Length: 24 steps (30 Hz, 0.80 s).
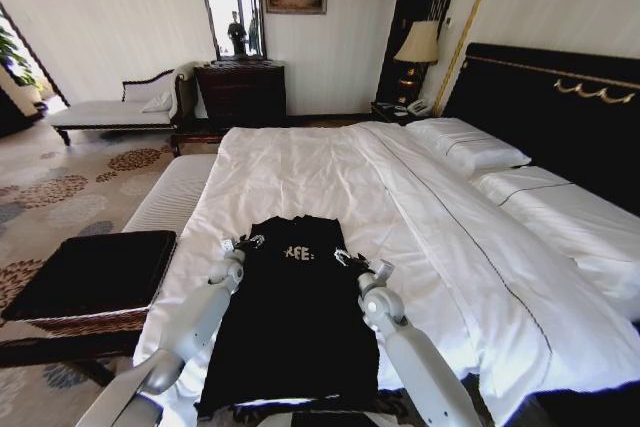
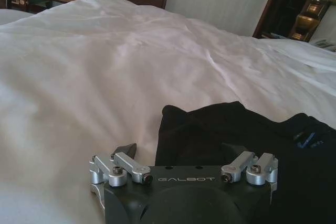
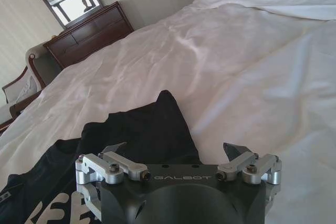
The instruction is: Fold the clothes on the bed and place them into the basket.
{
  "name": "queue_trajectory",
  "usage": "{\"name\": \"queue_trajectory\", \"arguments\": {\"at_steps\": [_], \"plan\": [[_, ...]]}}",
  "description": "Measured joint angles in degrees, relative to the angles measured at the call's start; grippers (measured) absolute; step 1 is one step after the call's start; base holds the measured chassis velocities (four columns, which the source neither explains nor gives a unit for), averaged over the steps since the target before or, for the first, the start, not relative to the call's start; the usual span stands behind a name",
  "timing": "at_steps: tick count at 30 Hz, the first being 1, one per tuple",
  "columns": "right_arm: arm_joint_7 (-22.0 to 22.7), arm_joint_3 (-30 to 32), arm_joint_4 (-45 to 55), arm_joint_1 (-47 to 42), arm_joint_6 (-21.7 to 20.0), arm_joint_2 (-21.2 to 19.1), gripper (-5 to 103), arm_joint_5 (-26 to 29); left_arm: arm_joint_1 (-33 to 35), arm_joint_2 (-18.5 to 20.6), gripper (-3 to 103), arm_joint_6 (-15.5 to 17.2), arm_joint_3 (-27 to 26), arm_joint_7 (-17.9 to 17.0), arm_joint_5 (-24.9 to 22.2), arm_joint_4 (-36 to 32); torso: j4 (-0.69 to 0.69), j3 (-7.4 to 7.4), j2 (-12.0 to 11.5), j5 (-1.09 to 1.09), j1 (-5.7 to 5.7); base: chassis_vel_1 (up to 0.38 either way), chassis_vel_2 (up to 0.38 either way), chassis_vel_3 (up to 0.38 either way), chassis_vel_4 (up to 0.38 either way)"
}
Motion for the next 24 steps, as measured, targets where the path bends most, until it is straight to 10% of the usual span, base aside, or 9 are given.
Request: {"name": "queue_trajectory", "arguments": {"at_steps": [24], "plan": [[-0.2,0.1,-1.3,0.4,0.1,0.4,100,-0.2,-2.1,-0.6,13,-1.2,-0.3,0.9,0.3,3.2,-0.01,0.0,0.0,0.0,0.0,0.0,0.0,0.0,0.0]]}}
